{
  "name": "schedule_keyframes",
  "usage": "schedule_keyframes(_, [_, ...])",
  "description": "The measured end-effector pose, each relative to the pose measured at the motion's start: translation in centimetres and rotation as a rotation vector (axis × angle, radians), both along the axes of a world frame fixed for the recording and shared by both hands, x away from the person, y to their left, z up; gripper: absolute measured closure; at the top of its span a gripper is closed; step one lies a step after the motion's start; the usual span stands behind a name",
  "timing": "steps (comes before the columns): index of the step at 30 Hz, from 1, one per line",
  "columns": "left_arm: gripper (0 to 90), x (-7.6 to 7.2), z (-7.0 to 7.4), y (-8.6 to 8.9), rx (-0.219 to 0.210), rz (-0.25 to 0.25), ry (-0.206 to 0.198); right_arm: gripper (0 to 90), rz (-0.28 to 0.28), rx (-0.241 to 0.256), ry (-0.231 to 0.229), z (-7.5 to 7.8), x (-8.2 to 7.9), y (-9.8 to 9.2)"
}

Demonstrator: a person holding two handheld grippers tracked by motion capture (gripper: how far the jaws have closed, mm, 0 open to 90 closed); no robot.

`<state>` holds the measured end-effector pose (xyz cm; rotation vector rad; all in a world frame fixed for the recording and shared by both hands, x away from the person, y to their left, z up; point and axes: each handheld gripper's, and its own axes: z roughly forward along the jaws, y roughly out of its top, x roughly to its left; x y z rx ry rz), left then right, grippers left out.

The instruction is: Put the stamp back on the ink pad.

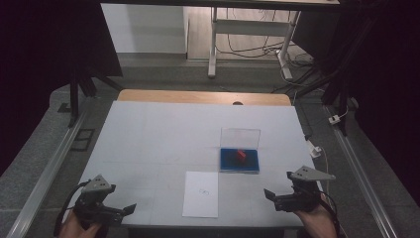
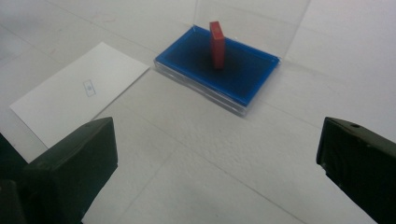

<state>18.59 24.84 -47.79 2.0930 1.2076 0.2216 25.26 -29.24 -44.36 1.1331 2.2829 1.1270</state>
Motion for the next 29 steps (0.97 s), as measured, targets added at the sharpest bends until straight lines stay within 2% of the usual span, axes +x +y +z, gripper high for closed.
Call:
schedule_keyframes(16, [1.5,0.0,0.0,0.0,0.0,0.002,-0.001,0.0,-0.076,-0.002,0.041,-0.8,-1.9,-3.0])
schedule_keyframes(22, [1.5,0.0,0.0,0.1,-0.001,0.002,-0.001,0.0,-0.081,-0.036,0.067,-1.2,-2.4,-3.2])
schedule_keyframes(29, [1.5,0.0,0.0,0.0,-0.004,0.002,0.0,0.0,-0.089,-0.041,0.085,-1.3,-2.4,-3.2])
